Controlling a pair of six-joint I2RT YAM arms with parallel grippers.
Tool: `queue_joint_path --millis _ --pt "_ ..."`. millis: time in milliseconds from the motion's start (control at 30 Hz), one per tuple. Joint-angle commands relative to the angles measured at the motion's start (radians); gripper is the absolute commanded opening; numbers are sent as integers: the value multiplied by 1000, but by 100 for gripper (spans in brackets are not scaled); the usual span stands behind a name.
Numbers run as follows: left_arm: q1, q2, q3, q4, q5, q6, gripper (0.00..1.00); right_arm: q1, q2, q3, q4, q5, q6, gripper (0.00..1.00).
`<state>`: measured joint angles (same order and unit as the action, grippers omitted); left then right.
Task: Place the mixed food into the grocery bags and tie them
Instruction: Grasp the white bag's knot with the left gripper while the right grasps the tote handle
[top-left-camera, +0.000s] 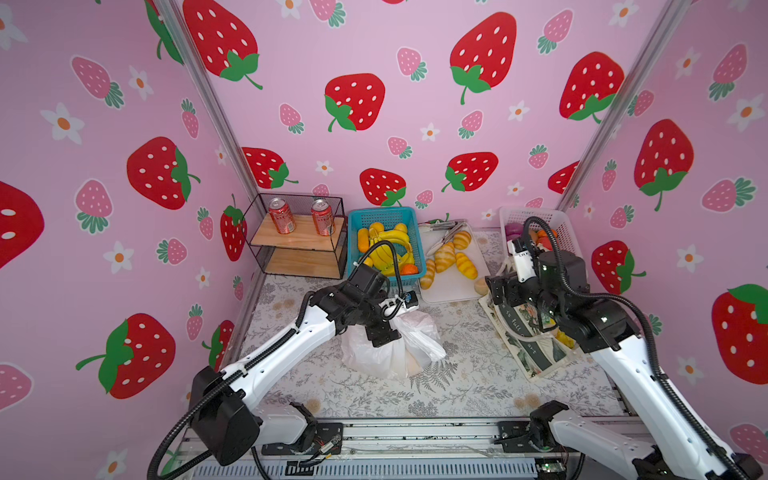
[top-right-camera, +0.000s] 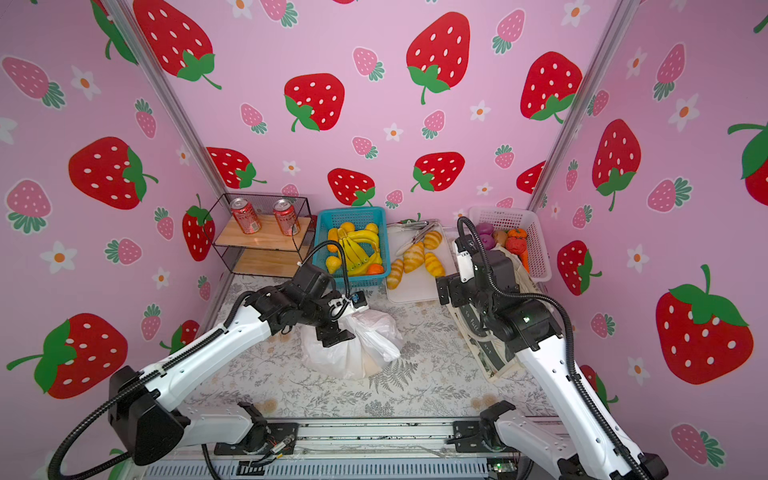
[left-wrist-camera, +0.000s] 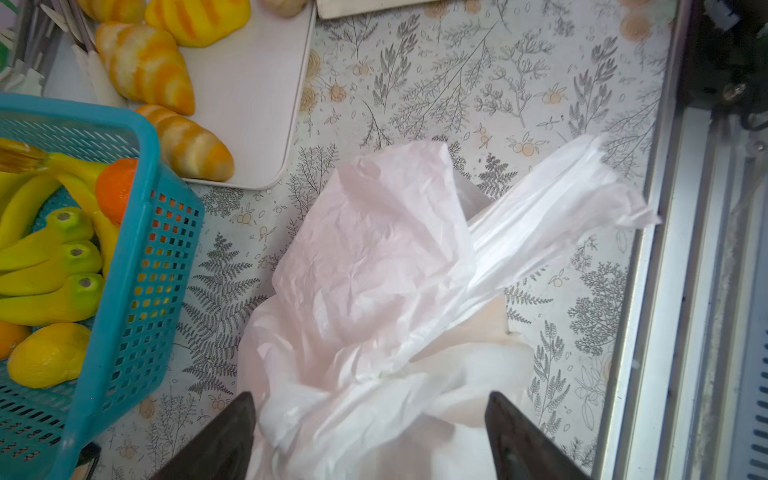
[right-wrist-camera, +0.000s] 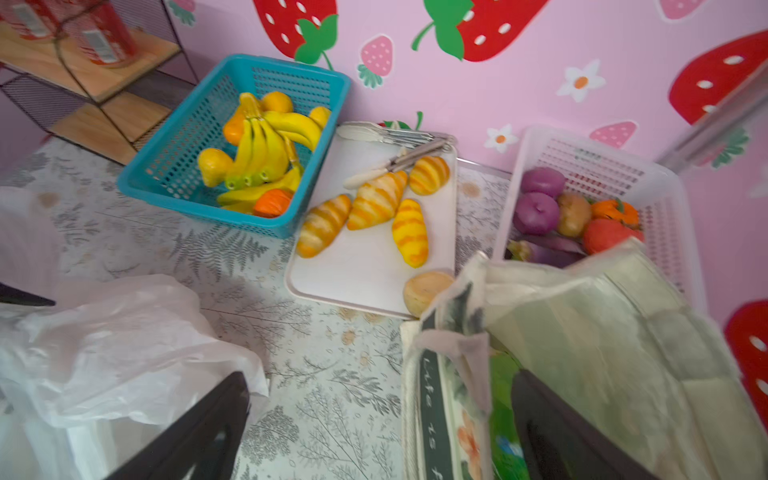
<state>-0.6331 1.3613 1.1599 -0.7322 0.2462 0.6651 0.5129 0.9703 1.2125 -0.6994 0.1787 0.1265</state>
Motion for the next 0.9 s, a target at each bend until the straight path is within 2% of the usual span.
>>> queue_joint_path --millis 0,133,267,467,667,800,867 --pt "-2 47 47 -8 -30 73 76 -29 -18 -64 -79 118 44 100" --pt "-11 77 47 17 32 17 58 -39 -5 -126 -60 142 72 98" --pt "-25 72 50 -32 47 -29 35 -46 13 -169 -59 159 84 89" --pt "-27 1 45 -134 36 -99 1 -50 28 -203 -53 121 91 62" --pt "-12 -132 15 -119 -70 -219 0 -50 28 -178 -69 26 59 32" --pt "43 -237 -14 -69 -143 -322 0 -49 25 -142 -83 -83 44 9" --pt "77 -289 -27 -43 -143 -362 0 -48 21 -133 -72 -150 45 3"
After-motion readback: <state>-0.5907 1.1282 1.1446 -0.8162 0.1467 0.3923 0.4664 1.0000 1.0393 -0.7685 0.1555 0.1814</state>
